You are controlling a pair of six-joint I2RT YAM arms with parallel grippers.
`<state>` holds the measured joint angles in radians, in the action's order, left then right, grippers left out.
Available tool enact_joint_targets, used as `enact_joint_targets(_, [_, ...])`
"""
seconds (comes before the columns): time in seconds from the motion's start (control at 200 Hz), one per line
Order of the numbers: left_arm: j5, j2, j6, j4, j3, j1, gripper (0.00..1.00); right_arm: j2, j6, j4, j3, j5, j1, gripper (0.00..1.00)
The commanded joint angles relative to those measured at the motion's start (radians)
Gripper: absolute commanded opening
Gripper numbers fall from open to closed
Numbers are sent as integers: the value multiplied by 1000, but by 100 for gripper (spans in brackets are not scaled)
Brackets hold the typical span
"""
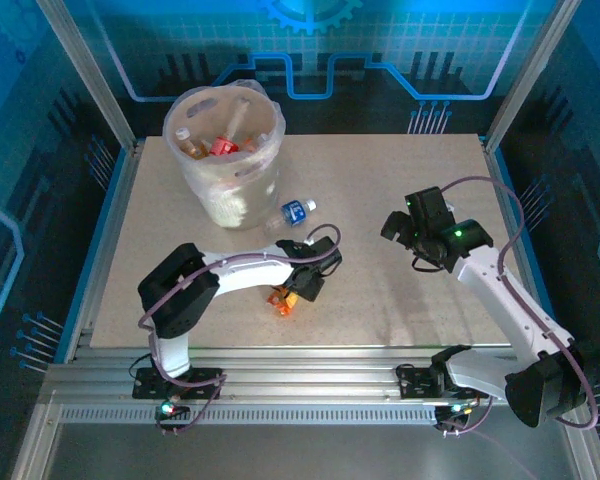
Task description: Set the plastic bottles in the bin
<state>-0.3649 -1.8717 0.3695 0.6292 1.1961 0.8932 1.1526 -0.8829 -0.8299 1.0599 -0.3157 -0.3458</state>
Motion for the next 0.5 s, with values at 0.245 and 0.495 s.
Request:
enact_joint_targets(0.245, [51,-20,28,-5,17,14,59,-28,-3,-10,-15,-39,14,100])
enact_joint_targets(0.495, [52,65,5,14,74,46,54,-40,-3,-23,-12,-62,15,100])
